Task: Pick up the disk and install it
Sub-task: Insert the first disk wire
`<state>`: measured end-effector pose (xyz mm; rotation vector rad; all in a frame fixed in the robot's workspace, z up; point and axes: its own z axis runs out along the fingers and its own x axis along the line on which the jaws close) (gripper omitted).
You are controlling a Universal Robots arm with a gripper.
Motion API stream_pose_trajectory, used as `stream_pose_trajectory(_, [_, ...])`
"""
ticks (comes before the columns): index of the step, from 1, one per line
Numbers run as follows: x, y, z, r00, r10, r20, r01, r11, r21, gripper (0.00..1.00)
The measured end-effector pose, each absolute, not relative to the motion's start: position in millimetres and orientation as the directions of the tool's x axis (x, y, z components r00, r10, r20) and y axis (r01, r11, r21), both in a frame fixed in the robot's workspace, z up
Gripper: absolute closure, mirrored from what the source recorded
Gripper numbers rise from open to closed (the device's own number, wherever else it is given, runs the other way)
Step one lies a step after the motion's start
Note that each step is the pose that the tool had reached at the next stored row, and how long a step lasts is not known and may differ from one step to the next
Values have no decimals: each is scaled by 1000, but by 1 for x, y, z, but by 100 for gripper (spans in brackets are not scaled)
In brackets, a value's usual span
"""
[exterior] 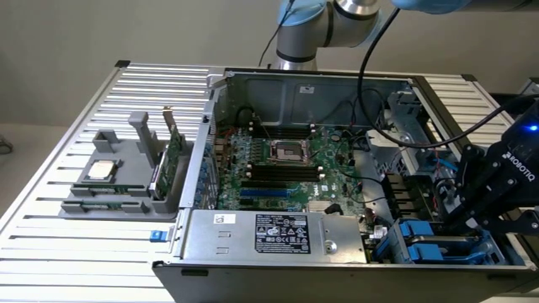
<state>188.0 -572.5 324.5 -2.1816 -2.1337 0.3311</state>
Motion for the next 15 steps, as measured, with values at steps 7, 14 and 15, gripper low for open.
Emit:
stream_pose_trajectory(7, [188, -573, 324, 12, 995, -103, 979, -32, -201, 83])
stream_pose_trajectory(14, [188, -574, 324, 12, 995, -103, 979, -32, -201, 80])
stream_pose_trajectory(15, [188, -574, 324, 12, 995, -103, 979, -32, -201, 80])
